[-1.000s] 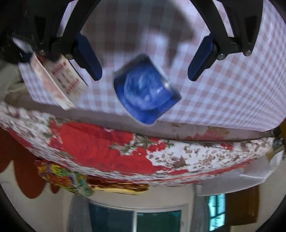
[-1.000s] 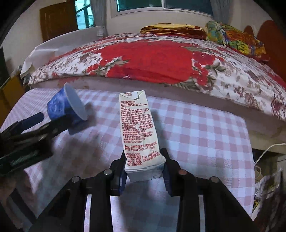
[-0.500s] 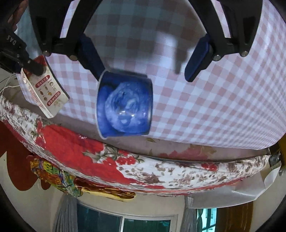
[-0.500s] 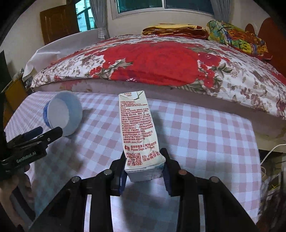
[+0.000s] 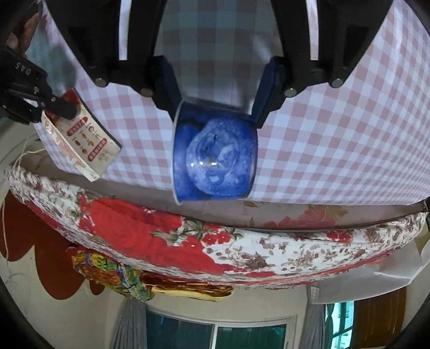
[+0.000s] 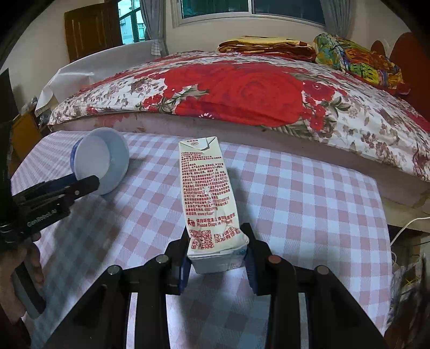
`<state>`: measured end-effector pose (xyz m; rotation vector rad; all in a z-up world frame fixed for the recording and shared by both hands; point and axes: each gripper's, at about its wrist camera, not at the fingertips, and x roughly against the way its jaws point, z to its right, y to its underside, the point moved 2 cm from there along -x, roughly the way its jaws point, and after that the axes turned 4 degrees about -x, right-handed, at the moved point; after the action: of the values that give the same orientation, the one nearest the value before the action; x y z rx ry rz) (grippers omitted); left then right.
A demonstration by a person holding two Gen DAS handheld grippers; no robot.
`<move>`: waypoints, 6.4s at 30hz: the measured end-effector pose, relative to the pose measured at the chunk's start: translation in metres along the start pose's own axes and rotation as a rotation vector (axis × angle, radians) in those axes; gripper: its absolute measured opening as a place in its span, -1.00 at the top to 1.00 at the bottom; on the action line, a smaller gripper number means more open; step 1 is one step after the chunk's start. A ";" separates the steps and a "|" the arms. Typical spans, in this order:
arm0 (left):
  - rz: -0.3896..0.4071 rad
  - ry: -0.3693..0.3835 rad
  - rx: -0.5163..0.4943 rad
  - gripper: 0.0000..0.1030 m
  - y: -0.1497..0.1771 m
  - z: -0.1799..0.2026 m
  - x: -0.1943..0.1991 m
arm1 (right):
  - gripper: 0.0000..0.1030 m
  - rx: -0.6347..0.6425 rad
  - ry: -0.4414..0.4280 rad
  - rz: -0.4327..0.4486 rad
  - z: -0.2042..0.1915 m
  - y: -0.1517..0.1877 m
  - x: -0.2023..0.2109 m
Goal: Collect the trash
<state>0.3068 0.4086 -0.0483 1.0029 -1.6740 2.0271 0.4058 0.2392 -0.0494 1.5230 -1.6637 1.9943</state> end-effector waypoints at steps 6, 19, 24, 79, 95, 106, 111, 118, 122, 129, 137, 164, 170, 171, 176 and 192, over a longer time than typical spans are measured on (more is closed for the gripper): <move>0.018 0.020 -0.013 -0.02 0.010 0.005 0.022 | 0.31 0.006 -0.013 0.003 -0.004 0.015 0.015; 0.091 0.086 -0.054 -0.02 0.045 0.051 0.107 | 0.31 0.012 0.005 0.093 -0.005 0.057 0.114; 0.097 0.116 -0.061 -0.02 0.065 0.073 0.132 | 0.31 -0.006 0.029 0.113 0.009 0.094 0.157; -0.090 0.588 -0.575 -0.02 0.236 0.400 0.209 | 0.31 -0.451 0.454 0.046 0.242 0.397 0.371; -0.269 0.580 -0.726 -0.02 0.295 0.457 0.156 | 0.30 -0.487 0.436 -0.120 0.271 0.467 0.334; -0.338 0.547 -0.762 -0.02 0.310 0.465 0.116 | 0.30 -0.408 0.342 -0.225 0.287 0.478 0.275; -0.393 0.568 -0.781 -0.05 0.318 0.474 0.102 | 0.29 -0.344 0.324 -0.269 0.293 0.476 0.254; -0.324 0.478 -0.716 -0.94 0.311 0.459 0.105 | -0.84 -0.372 0.465 -0.253 0.316 0.485 0.273; -0.313 0.468 -0.715 -0.95 0.315 0.456 0.109 | -1.00 -0.413 0.509 -0.225 0.320 0.493 0.291; -0.275 0.493 -0.697 -0.98 0.313 0.451 0.134 | -1.00 -0.420 0.501 -0.169 0.302 0.484 0.309; -0.214 0.517 -0.667 -0.98 0.295 0.446 0.167 | -1.00 -0.418 0.531 -0.108 0.286 0.471 0.343; 0.010 0.409 -0.517 -0.98 0.246 0.347 0.283 | -1.00 -0.342 0.433 0.102 0.150 0.388 0.438; 0.074 0.373 -0.470 -0.98 0.237 0.322 0.312 | -1.00 -0.312 0.447 0.142 0.124 0.372 0.456; 0.087 0.363 -0.460 -0.98 0.235 0.319 0.316 | -1.00 -0.311 0.444 0.150 0.122 0.369 0.460; 0.125 0.363 -0.421 -0.98 0.230 0.309 0.335 | -1.00 -0.296 0.448 0.204 0.104 0.358 0.483; 0.192 0.331 -0.380 -0.98 0.230 0.291 0.369 | -1.00 -0.310 0.457 0.285 0.091 0.365 0.521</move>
<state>-0.0099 0.0066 0.0596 0.3712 -1.9203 1.7622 -0.0260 -0.2178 0.0831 0.6958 -1.9366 1.8971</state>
